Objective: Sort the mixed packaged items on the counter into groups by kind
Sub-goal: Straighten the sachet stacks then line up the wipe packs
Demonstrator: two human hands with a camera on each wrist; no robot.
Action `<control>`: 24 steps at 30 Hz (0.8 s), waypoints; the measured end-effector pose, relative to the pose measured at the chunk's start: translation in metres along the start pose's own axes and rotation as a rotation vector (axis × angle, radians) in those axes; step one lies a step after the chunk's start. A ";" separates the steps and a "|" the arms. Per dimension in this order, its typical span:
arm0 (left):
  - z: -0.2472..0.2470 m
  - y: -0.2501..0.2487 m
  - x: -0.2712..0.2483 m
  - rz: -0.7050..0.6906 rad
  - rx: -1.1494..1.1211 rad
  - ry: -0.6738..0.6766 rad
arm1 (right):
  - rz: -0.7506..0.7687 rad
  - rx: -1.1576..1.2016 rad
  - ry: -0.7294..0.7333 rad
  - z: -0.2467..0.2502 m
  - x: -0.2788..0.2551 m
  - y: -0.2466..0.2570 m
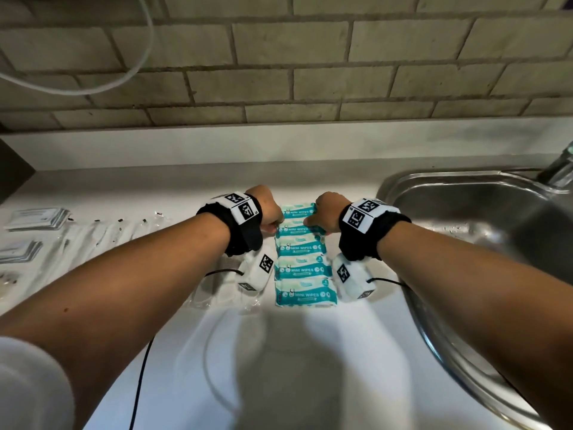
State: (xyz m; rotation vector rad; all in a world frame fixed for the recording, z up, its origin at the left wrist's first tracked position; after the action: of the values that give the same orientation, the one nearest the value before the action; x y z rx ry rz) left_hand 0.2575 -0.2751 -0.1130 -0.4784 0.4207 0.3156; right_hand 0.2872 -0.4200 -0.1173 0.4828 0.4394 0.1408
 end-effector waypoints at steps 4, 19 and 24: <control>0.000 -0.001 -0.003 0.004 0.008 0.002 | 0.021 -0.008 -0.008 -0.001 0.000 0.002; -0.004 0.007 -0.046 -0.048 0.111 -0.050 | 0.104 0.026 0.017 -0.002 -0.065 0.006; -0.018 0.011 -0.074 -0.112 0.055 -0.026 | 0.086 -0.026 0.044 -0.014 -0.097 -0.001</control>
State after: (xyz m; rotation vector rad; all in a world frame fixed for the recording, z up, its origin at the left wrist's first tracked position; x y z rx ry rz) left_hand 0.1836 -0.2898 -0.0977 -0.4416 0.3751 0.2016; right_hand 0.1940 -0.4378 -0.0928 0.4735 0.4593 0.2399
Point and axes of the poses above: each hand's wrist, its own x-axis towards the middle knuckle, its own z-axis out of the back of the hand, y = z × x, the point moved 9 cm from there along x, towards the middle knuckle, and after that the axes turned 12 degrees about x, right-handed, at the moved point
